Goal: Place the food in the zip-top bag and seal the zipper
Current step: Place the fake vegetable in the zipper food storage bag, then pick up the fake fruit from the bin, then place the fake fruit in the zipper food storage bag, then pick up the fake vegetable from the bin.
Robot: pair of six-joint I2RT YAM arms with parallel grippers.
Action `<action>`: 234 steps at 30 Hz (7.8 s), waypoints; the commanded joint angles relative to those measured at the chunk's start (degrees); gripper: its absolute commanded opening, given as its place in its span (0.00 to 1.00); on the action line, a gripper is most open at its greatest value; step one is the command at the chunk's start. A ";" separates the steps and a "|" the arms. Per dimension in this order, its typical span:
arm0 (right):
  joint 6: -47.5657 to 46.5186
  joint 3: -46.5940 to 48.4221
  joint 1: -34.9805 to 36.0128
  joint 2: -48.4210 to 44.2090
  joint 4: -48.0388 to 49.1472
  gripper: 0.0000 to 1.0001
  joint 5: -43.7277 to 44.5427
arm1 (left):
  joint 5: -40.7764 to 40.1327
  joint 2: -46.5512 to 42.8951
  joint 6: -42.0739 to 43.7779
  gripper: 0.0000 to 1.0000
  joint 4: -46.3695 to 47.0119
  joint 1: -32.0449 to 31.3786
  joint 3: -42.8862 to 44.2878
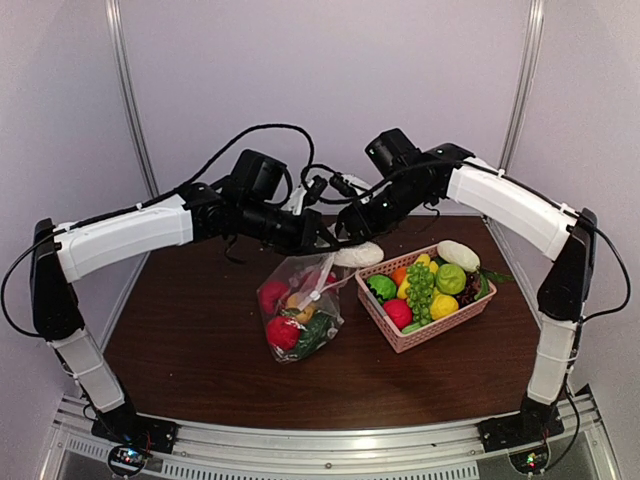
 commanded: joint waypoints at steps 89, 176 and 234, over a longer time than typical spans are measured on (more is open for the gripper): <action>-30.44 -26.31 -16.02 -28.98 5.17 0.50 -10.04 | -1.26 1.52 14.08 0.00 -16.03 8.50 11.73; -16.75 9.29 5.75 4.25 4.57 0.75 2.10 | 2.06 -5.00 11.81 0.00 -16.53 8.50 8.87; -35.35 -34.42 -29.02 -10.87 13.24 0.52 32.36 | -5.11 0.15 20.79 0.00 -25.38 7.00 14.88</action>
